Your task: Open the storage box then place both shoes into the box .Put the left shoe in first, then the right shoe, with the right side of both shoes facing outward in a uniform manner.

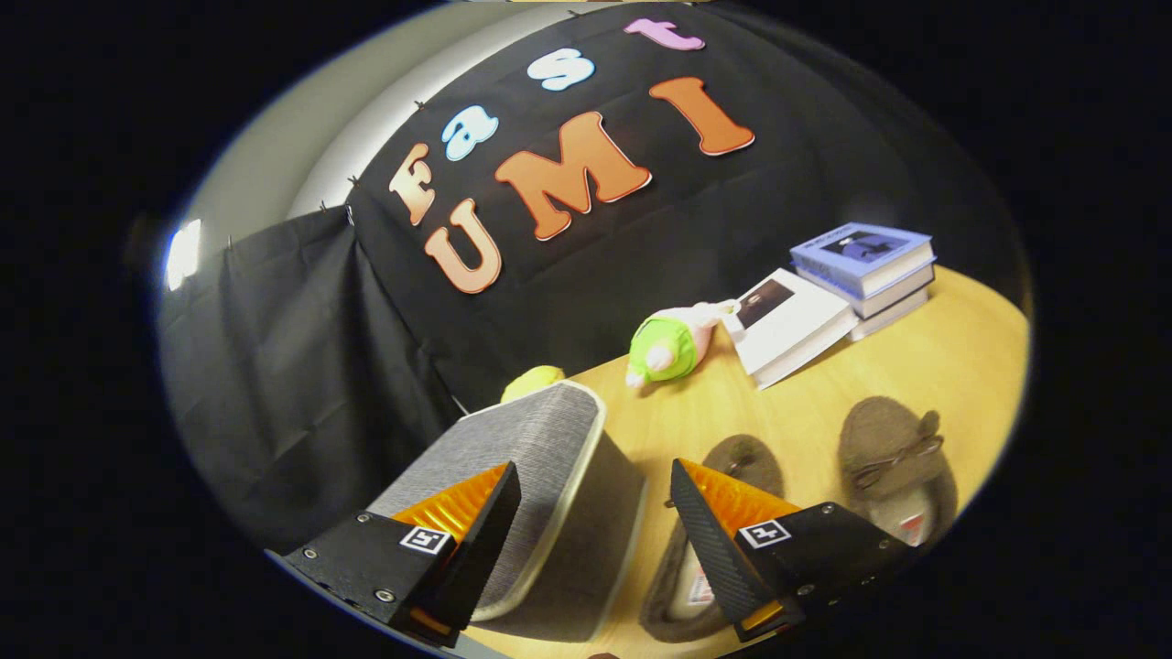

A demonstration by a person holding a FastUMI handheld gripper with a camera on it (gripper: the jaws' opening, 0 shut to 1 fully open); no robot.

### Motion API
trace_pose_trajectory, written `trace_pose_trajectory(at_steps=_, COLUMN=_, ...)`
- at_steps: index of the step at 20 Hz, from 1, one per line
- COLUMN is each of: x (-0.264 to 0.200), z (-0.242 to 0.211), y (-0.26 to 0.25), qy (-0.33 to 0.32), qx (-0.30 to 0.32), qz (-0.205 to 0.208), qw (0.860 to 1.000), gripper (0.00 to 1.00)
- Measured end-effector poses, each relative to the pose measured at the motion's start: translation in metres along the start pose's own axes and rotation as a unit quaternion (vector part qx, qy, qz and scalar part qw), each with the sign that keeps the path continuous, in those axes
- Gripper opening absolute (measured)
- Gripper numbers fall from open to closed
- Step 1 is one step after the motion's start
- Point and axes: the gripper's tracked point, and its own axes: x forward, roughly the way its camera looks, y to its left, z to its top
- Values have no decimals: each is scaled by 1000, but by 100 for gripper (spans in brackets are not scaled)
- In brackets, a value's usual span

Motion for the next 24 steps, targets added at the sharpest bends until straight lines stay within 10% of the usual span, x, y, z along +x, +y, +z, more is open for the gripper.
trace_pose_trajectory(at_steps=11, x=18, z=-23, y=45, qy=61, qx=203, qz=136, qw=968, gripper=94)
trace_pose_trajectory(at_steps=20, x=4, z=12, y=58, qy=19, qx=204, qz=135, qw=969, gripper=14)
trace_pose_trajectory(at_steps=24, x=1, z=31, y=86, qy=10, qx=197, qz=144, qw=970, gripper=10)
